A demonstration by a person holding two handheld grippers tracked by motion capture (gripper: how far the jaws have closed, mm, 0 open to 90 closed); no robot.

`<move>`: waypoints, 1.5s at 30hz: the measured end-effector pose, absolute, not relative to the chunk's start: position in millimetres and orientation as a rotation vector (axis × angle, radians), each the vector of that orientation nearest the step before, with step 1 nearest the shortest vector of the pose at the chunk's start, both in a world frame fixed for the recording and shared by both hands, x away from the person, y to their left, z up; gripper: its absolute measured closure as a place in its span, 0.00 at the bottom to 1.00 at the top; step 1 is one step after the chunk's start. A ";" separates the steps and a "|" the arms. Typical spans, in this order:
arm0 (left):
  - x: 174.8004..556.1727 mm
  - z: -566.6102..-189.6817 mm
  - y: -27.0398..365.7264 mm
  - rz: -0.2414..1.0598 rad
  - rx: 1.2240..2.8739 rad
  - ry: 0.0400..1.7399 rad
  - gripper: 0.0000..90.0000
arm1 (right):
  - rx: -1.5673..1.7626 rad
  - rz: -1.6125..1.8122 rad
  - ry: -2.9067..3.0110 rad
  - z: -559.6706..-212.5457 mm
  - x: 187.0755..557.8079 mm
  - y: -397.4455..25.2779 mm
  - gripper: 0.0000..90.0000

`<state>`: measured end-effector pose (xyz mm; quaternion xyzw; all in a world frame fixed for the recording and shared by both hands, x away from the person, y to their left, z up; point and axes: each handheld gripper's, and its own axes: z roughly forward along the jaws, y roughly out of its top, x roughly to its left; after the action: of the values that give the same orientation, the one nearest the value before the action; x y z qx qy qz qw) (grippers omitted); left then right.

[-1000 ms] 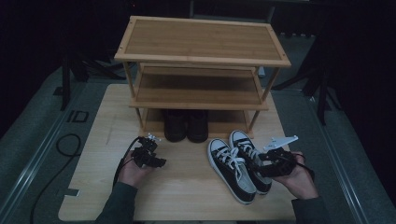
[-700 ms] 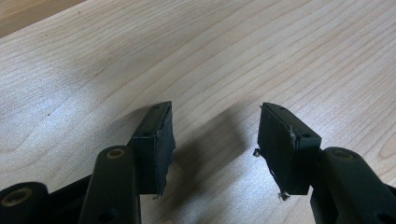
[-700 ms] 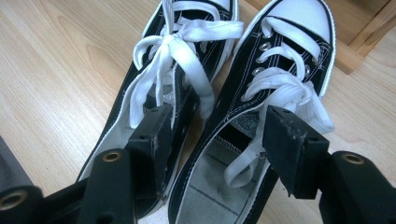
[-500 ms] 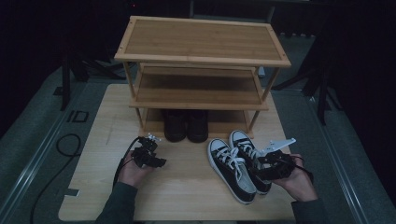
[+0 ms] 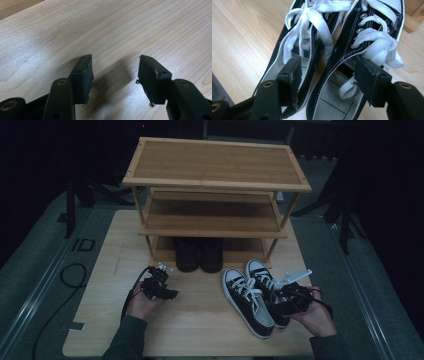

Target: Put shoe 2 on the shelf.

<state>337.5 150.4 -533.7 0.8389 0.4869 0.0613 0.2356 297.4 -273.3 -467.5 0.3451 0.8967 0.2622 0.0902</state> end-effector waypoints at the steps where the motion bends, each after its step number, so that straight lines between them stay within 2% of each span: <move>1: 337.5 -533.7 150.3 0.167 2.302 1.336 0.51 | 1.027 0.775 2.668 -468.3 298.1 -272.5 0.42; 19: 337.4 -533.5 150.9 0.168 2.294 1.339 0.51 | 1.060 0.734 2.681 -479.4 306.1 -258.6 0.40; 45: 337.6 -533.9 150.6 0.165 2.296 1.338 0.51 | 1.106 0.663 2.675 -495.6 315.4 -244.4 0.53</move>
<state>337.6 150.6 -533.9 0.8376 0.4883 0.0600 0.2373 315.4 -244.4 -495.6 0.3709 0.8975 0.2226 0.0858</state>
